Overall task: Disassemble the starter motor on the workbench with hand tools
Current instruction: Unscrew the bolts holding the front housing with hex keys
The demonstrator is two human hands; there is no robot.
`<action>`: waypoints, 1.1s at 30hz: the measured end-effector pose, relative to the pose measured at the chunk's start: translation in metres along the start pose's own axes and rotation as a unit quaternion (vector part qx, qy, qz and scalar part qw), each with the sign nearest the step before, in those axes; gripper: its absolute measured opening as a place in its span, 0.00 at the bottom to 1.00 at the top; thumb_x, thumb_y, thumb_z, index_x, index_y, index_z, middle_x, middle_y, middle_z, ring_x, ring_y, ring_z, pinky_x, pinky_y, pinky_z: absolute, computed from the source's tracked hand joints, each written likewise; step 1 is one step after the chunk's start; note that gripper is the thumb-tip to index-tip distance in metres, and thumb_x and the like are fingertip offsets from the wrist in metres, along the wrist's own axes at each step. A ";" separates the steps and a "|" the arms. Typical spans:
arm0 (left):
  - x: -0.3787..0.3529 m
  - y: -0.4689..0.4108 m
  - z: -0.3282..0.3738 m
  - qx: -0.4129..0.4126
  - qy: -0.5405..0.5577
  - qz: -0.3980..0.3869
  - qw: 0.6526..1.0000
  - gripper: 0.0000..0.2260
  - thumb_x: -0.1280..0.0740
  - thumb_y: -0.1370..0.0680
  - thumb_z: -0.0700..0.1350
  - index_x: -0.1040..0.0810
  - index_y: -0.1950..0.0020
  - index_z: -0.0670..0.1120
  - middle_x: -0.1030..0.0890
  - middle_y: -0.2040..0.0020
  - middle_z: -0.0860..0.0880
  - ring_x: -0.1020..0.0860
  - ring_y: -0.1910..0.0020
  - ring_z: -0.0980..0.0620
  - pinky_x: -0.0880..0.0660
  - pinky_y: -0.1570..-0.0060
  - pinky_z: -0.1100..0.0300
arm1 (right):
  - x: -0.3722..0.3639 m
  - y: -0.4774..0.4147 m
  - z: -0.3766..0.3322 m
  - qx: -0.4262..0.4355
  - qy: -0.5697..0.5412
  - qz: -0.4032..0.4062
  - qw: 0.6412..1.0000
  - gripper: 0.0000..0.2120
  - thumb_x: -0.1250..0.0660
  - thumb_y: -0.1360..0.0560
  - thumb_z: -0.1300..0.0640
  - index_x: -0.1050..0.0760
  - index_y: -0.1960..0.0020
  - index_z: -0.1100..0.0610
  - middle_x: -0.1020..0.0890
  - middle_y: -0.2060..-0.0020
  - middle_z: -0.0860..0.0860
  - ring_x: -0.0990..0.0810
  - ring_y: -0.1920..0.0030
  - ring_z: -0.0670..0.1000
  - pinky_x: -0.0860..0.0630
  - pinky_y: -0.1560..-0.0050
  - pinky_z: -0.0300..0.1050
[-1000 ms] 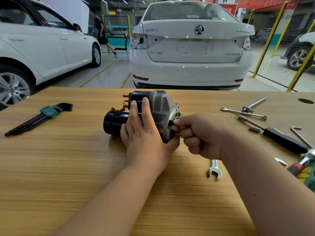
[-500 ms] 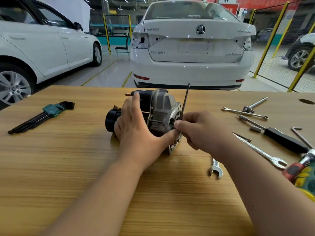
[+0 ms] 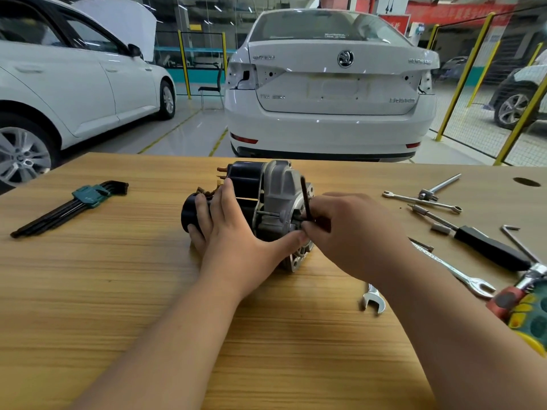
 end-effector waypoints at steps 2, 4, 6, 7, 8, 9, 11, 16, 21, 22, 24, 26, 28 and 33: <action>-0.001 0.000 0.000 -0.001 -0.001 -0.001 1.000 0.60 0.43 0.47 0.81 0.67 0.25 0.59 0.61 0.22 0.58 0.70 0.26 0.56 0.64 0.26 0.45 | 0.000 0.002 0.001 0.005 -0.008 0.009 1.000 0.09 0.36 0.22 0.52 0.29 0.62 0.48 0.28 0.68 0.42 0.30 0.67 0.43 0.38 0.71 0.41; -0.002 -0.001 -0.001 -0.002 -0.004 -0.002 1.000 0.60 0.44 0.48 0.82 0.67 0.25 0.58 0.61 0.22 0.58 0.70 0.26 0.56 0.65 0.26 0.45 | -0.001 0.004 0.007 -0.013 -0.057 0.014 0.998 0.07 0.35 0.23 0.51 0.23 0.60 0.48 0.23 0.67 0.44 0.26 0.66 0.45 0.30 0.69 0.43; -0.002 -0.002 -0.001 -0.008 0.000 0.005 1.000 0.59 0.43 0.47 0.81 0.66 0.26 0.60 0.59 0.22 0.58 0.70 0.26 0.56 0.65 0.26 0.44 | -0.007 0.005 0.018 -0.067 -0.139 -0.006 0.988 0.07 0.34 0.23 0.51 0.20 0.59 0.48 0.20 0.70 0.45 0.24 0.69 0.44 0.28 0.71 0.39; -0.001 -0.002 0.000 -0.014 0.007 0.012 1.000 0.57 0.42 0.47 0.81 0.64 0.26 0.61 0.58 0.22 0.58 0.69 0.26 0.57 0.64 0.26 0.44 | -0.014 0.006 0.025 -0.098 -0.187 -0.026 0.977 0.08 0.33 0.23 0.51 0.20 0.60 0.49 0.21 0.72 0.46 0.25 0.72 0.44 0.30 0.73 0.36; 0.001 -0.002 0.001 -0.022 0.019 0.020 0.999 0.55 0.40 0.46 0.80 0.61 0.27 0.62 0.56 0.22 0.57 0.68 0.25 0.57 0.64 0.26 0.44 | -0.020 0.007 0.030 -0.129 -0.237 -0.049 0.961 0.09 0.33 0.23 0.51 0.20 0.61 0.50 0.22 0.75 0.47 0.28 0.76 0.44 0.32 0.76 0.35; 0.002 -0.002 0.003 -0.029 0.031 0.029 0.999 0.52 0.39 0.46 0.79 0.57 0.29 0.64 0.53 0.22 0.57 0.66 0.25 0.57 0.62 0.26 0.42 | -0.026 0.008 0.033 -0.159 -0.286 -0.072 0.942 0.10 0.34 0.23 0.52 0.21 0.62 0.52 0.25 0.77 0.48 0.30 0.78 0.44 0.32 0.77 0.36; 0.005 -0.001 0.006 -0.044 0.043 0.037 0.997 0.43 0.38 0.46 0.79 0.48 0.37 0.66 0.47 0.24 0.54 0.63 0.24 0.55 0.58 0.26 0.39 | -0.036 0.010 0.035 -0.200 -0.363 -0.109 0.904 0.13 0.35 0.22 0.53 0.23 0.63 0.55 0.28 0.77 0.48 0.31 0.78 0.47 0.31 0.74 0.40; 0.004 -0.001 0.008 -0.059 0.022 0.018 0.998 0.26 0.37 0.43 0.77 0.41 0.52 0.68 0.45 0.23 0.50 0.62 0.23 0.52 0.59 0.27 0.37 | -0.050 0.011 0.031 -0.259 -0.484 -0.141 0.824 0.11 0.37 0.21 0.57 0.24 0.61 0.59 0.32 0.79 0.48 0.36 0.79 0.48 0.38 0.76 0.41; 0.002 -0.001 0.008 -0.055 0.014 0.013 0.998 0.26 0.38 0.43 0.76 0.40 0.52 0.67 0.46 0.23 0.50 0.62 0.23 0.51 0.59 0.27 0.36 | -0.061 0.015 0.027 -0.305 -0.557 -0.165 0.755 0.11 0.37 0.20 0.58 0.25 0.61 0.58 0.34 0.80 0.46 0.39 0.80 0.45 0.41 0.79 0.37; 0.001 -0.001 0.008 -0.054 0.012 0.013 0.998 0.26 0.37 0.42 0.76 0.41 0.52 0.67 0.46 0.23 0.49 0.62 0.23 0.51 0.58 0.27 0.36 | -0.063 0.016 0.027 -0.313 -0.558 -0.165 0.751 0.11 0.37 0.20 0.57 0.25 0.61 0.58 0.34 0.80 0.46 0.39 0.80 0.45 0.41 0.79 0.36; 0.001 -0.001 0.008 -0.053 0.011 0.014 0.998 0.26 0.37 0.42 0.75 0.41 0.52 0.66 0.46 0.23 0.49 0.61 0.23 0.52 0.58 0.27 0.36 | -0.066 0.018 0.029 -0.326 -0.559 -0.166 0.744 0.12 0.37 0.20 0.56 0.25 0.61 0.57 0.35 0.80 0.46 0.39 0.81 0.45 0.41 0.80 0.36; 0.001 -0.002 0.009 -0.056 0.009 0.019 0.998 0.26 0.36 0.42 0.74 0.40 0.51 0.65 0.45 0.23 0.48 0.60 0.23 0.51 0.57 0.27 0.36 | -0.069 0.019 0.029 -0.340 -0.571 -0.167 0.728 0.13 0.38 0.20 0.56 0.26 0.62 0.57 0.35 0.80 0.45 0.40 0.82 0.44 0.41 0.80 0.35; 0.001 -0.002 0.009 -0.057 0.006 0.023 0.998 0.27 0.35 0.41 0.73 0.38 0.49 0.63 0.43 0.24 0.48 0.58 0.23 0.50 0.56 0.27 0.36 | -0.072 0.019 0.028 -0.344 -0.595 -0.167 0.707 0.13 0.38 0.20 0.55 0.27 0.62 0.57 0.35 0.81 0.45 0.40 0.82 0.44 0.42 0.81 0.34; 0.001 -0.002 0.009 -0.059 0.004 0.023 0.998 0.29 0.34 0.41 0.73 0.37 0.47 0.61 0.43 0.25 0.48 0.58 0.23 0.49 0.58 0.27 0.37 | -0.074 0.017 0.024 -0.330 -0.614 -0.176 0.695 0.14 0.39 0.20 0.55 0.26 0.63 0.56 0.34 0.81 0.45 0.40 0.82 0.43 0.42 0.81 0.35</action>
Point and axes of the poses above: each hand's wrist, its own y-axis away from the middle knuckle, its own x-axis out of the back of the hand, z = x × y, the point moved 10 cm from there along -y, towards the middle knuckle
